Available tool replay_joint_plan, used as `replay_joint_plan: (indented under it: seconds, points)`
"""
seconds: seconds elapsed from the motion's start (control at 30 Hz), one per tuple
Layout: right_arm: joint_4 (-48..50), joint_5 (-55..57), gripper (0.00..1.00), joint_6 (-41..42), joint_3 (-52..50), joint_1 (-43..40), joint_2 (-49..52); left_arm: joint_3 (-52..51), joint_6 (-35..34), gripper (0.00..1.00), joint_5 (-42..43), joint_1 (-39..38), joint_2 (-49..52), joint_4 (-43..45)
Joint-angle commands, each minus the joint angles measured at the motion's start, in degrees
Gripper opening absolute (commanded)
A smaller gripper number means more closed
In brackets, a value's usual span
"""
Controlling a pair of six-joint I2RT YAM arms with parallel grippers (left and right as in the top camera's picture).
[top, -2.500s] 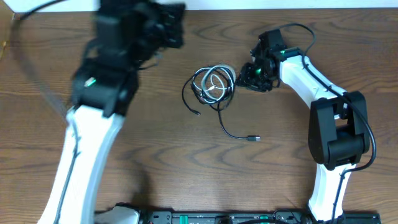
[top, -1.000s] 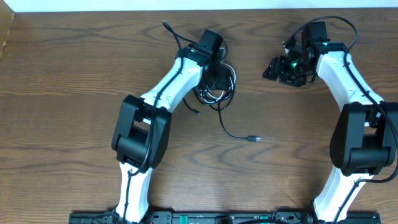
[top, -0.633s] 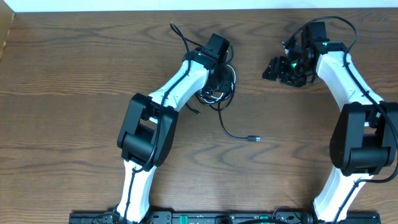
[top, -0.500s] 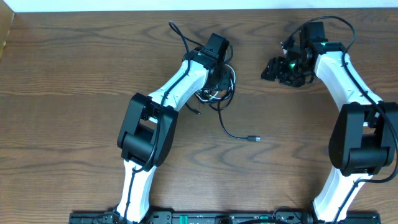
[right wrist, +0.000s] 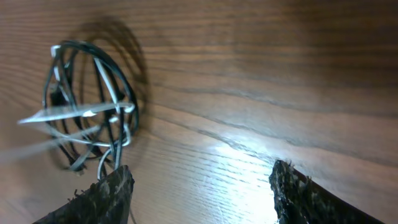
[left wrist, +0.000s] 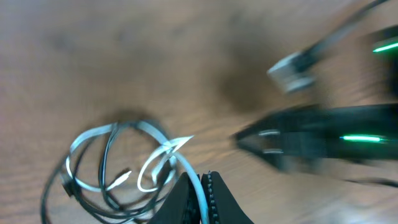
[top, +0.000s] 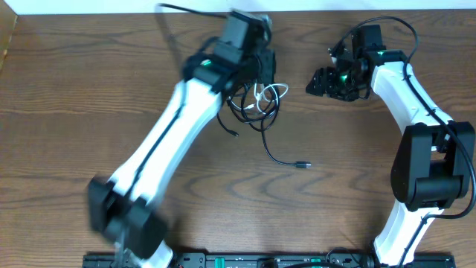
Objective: Untangle cables
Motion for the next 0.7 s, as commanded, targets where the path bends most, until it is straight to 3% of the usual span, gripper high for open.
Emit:
replay_joint_plan:
  seconds: [0.0, 0.37, 0.67]
  points:
    - [0.9, -2.38, 0.67, -1.7, -0.15, 0.26, -0.96, 0.46, 0.24, 0.07, 1.01, 0.24, -4.66, 0.13]
    - [1.49, -4.31, 0.67, -1.75, -0.15, 0.26, -0.96, 0.46, 0.22, 0.08, 1.07, 0.24, -12.37, 4.31]
    - [1.51, -4.26, 0.66, -1.68, -0.15, -0.22, -0.96, -0.17, 0.24, 0.07, 2.51, 0.07, -8.85, -5.62]
